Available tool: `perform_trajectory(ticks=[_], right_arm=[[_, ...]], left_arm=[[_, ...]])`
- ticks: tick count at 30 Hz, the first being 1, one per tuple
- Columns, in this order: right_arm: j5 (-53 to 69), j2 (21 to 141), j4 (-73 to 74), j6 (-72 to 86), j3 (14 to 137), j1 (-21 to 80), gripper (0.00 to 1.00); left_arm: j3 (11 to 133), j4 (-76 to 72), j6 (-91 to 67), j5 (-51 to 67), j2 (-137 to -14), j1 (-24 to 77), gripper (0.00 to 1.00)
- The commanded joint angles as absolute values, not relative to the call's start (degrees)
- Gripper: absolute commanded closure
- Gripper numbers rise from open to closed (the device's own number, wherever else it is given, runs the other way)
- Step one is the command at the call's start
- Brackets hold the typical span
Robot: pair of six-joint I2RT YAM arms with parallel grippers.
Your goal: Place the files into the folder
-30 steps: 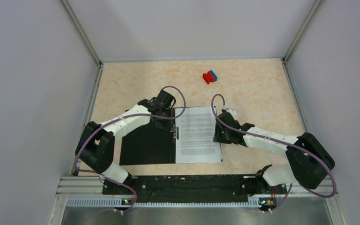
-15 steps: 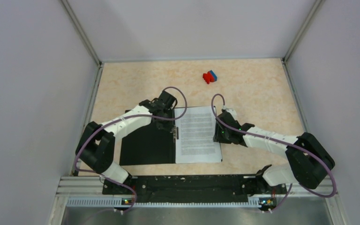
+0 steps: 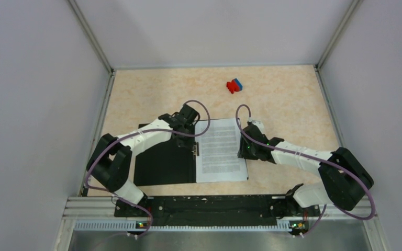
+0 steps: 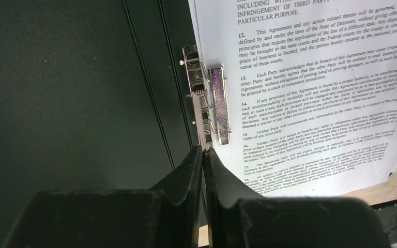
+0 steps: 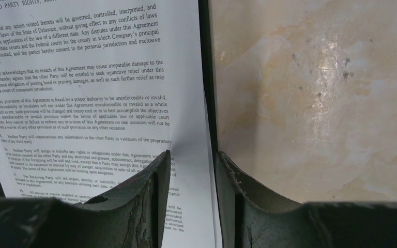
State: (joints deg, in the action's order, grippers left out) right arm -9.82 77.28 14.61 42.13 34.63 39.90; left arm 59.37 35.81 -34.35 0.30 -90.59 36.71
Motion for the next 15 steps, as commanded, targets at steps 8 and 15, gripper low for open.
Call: perform_trajectory(ticks=[8,15], right_arm=[[-10.0,79.0,14.8,42.6,33.9,39.9,0.62],[-10.0,79.0,14.8,42.7,33.9,39.9,0.62]], left_arm=[[57.0,33.0,-34.9,1.4,-94.4,38.0,0.98],[56.9,31.8,-35.1,1.7,-96.4,38.5,0.99]])
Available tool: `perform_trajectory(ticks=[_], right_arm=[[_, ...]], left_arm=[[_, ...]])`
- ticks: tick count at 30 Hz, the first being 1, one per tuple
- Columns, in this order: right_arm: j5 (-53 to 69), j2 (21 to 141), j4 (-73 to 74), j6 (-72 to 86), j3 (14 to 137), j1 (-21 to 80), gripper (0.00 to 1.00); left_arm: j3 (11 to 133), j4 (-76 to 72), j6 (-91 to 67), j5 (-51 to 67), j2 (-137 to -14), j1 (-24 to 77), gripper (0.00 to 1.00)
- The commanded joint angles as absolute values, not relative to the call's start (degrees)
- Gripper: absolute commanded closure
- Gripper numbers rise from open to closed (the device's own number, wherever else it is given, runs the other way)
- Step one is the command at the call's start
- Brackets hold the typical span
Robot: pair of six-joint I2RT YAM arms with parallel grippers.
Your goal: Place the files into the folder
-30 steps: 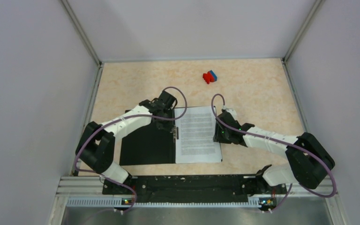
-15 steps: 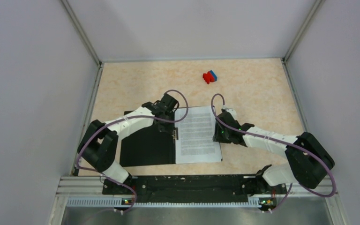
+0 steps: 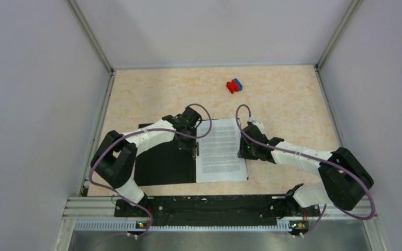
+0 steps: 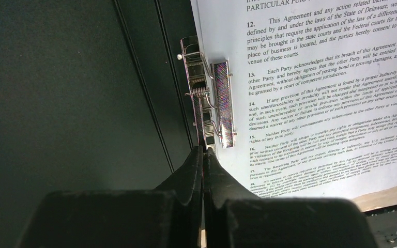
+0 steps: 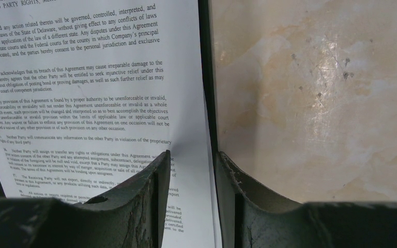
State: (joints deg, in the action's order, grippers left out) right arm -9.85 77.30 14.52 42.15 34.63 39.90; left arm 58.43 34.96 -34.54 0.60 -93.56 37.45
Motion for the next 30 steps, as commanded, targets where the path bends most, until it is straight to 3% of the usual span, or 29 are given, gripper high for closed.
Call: perform_trajectory(ticks=[1,30], right_arm=[[-10.0,79.0,14.8,42.6,33.9,39.9,0.62],[-9.8,78.9,14.4,42.8,33.6,39.9,0.62]], left_arm=[[56.9,31.6,-35.1,1.8,-96.8,38.6,0.99],[56.4,32.5,-35.7,-8.8,-105.0,40.8,0.99]])
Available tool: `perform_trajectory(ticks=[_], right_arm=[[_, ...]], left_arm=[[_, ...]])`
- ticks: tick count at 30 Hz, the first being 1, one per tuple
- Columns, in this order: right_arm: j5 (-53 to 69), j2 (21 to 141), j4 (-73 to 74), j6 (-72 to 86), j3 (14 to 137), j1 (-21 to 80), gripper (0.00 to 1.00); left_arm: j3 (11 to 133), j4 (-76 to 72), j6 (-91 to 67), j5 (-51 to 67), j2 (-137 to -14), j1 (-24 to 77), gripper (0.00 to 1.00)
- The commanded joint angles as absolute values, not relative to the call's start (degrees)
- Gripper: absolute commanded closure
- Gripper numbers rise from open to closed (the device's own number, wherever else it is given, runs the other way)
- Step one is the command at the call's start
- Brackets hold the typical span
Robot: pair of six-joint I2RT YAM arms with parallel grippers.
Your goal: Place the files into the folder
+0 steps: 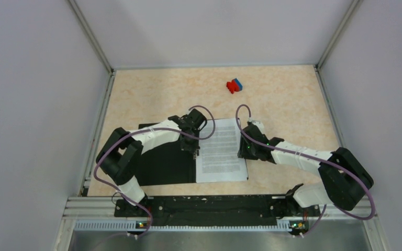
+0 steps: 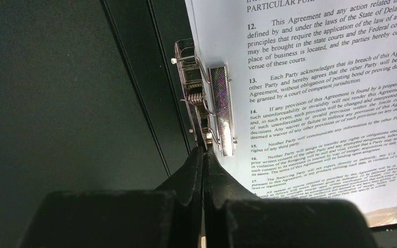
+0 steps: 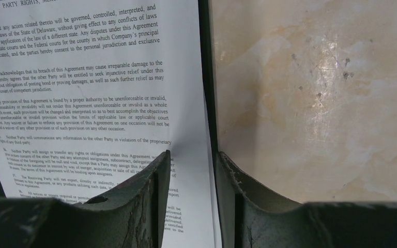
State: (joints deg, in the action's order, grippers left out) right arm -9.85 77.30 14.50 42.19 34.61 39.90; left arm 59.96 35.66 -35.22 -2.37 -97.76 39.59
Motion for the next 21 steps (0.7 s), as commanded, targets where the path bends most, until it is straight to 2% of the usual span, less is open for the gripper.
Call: perform_trajectory(ticks=[1,21], right_arm=[[-9.8,78.9,14.5,42.9,33.6,39.9,0.62],[-9.7,79.1,14.7,42.2,34.0,39.9,0.62]], left_arm=[[56.4,32.7,-35.9,-9.5,-105.2,40.9,0.99],[59.1,39.1,-39.9,-25.4,-110.6,44.3,1.0]])
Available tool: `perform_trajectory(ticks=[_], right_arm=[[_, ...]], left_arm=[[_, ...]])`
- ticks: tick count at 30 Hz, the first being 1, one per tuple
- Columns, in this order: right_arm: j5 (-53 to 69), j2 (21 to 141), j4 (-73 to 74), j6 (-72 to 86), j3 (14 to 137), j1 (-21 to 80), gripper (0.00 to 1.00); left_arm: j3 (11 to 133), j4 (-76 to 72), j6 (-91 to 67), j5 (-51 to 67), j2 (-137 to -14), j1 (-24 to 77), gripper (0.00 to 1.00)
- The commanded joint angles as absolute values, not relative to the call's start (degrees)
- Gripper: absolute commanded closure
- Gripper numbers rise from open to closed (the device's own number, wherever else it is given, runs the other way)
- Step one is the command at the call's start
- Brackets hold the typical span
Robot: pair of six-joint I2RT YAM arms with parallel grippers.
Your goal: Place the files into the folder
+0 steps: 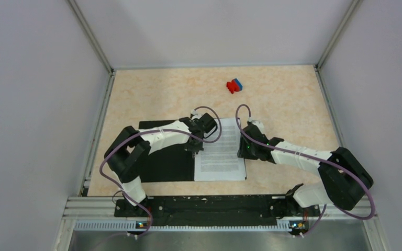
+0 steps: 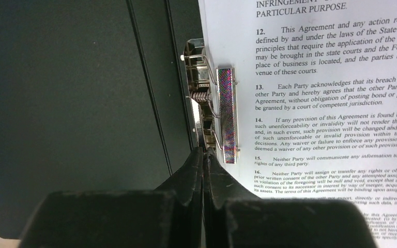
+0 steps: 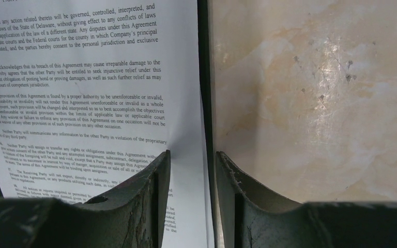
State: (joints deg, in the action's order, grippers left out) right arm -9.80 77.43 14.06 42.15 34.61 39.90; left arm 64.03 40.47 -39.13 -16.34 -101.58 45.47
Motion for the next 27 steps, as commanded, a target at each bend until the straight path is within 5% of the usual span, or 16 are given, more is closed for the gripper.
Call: perform_trajectory(ticks=[1,18,27], right_arm=[[-9.7,79.1,14.7,42.2,34.1,39.9,0.62],[-7.3,73.0,16.9,40.6,38.3,39.9,0.61],[5.4,64.2,8.0,43.1,40.7,40.3,0.6]], left_arm=[[59.1,39.3,-40.1,-25.8,-111.1,44.4,1.0],[58.5,36.8,-40.3,-21.5,-113.3,46.1,1.0],[59.2,36.1,-37.1,-14.3,-111.1,45.4,1.0]])
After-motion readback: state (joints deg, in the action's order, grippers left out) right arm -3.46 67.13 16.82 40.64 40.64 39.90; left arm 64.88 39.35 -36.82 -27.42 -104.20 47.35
